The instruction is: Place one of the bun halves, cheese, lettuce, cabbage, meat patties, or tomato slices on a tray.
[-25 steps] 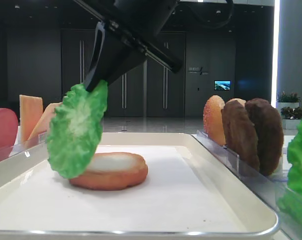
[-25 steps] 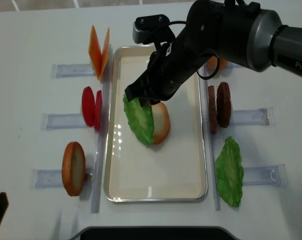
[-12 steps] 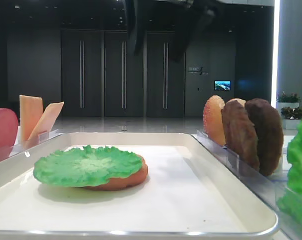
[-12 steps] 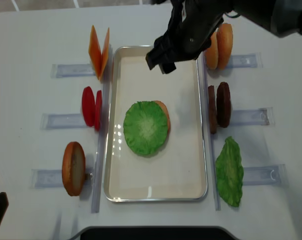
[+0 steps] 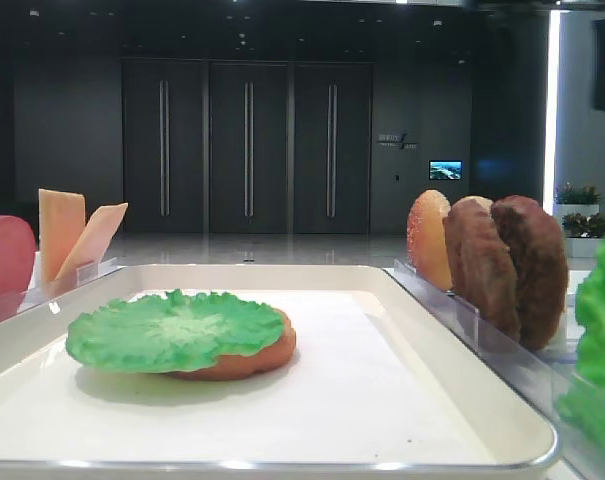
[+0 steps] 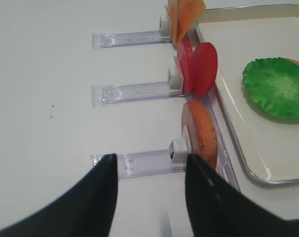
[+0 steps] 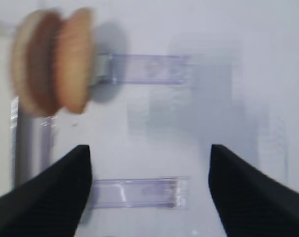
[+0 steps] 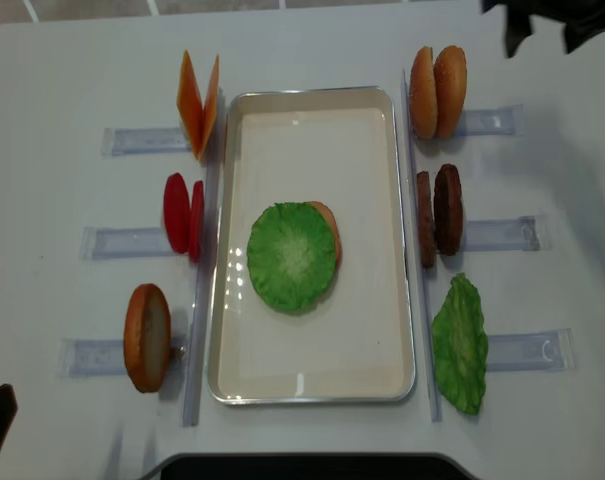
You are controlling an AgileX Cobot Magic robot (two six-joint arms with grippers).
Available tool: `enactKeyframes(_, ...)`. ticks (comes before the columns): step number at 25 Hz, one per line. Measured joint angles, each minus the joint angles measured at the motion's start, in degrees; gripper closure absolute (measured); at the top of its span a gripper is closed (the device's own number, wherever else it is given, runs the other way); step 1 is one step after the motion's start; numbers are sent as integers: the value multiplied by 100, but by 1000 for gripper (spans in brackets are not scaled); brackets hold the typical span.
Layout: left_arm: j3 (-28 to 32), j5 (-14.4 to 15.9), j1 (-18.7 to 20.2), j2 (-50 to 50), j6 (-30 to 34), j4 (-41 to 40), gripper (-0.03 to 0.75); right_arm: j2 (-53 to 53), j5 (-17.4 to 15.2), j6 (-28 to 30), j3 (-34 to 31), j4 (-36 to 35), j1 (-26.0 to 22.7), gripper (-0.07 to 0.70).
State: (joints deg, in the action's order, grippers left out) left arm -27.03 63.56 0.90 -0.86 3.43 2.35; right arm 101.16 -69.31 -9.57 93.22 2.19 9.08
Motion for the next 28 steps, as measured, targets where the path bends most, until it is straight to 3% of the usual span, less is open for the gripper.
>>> enactKeyframes(5, 0, 0, 0, 0, 0, 0, 370, -888, -3, 57, -614, 143, -828, 157)
enactKeyframes(10, 0, 0, 0, 0, 0, 0, 370, -2559, -9, 25, -2658, 314, -954, 174)
enactKeyframes(16, 0, 0, 0, 0, 0, 0, 370, -5295, -96, -5, -4926, 319, -692, 178)
enactKeyframes(23, 0, 0, 0, 0, 0, 0, 370, -7792, -35, 165, -6122, 234, -624, 178)
enactKeyframes(28, 0, 0, 0, 0, 0, 0, 370, -8688, 240, 578, -6322, -129, -624, 178)
